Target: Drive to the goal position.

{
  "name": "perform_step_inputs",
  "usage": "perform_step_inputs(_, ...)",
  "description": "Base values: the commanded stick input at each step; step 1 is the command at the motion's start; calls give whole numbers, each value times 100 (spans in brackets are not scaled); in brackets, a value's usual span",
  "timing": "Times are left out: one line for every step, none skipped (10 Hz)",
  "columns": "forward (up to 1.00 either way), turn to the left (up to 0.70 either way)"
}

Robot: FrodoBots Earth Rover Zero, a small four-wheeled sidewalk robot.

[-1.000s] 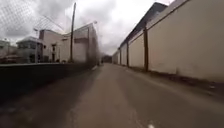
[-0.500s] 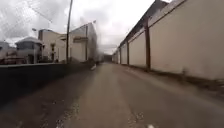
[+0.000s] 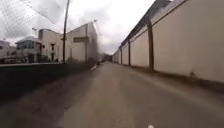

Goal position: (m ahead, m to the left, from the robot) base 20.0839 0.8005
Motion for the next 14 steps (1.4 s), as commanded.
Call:
perform_step_inputs(70, 0)
perform_step_inputs(70, 0)
perform_step_inputs(70, 0)
perform_step_inputs(70, 0)
perform_step_inputs(70, 0)
perform_step_inputs(70, 0)
perform_step_inputs(70, 0)
perform_step_inputs(70, 0)
perform_step_inputs(70, 0)
perform_step_inputs(70, 0)
perform_step_inputs(70, 0)
perform_step_inputs(70, 0)
perform_step_inputs(70, 0)
perform_step_inputs(70, 0)
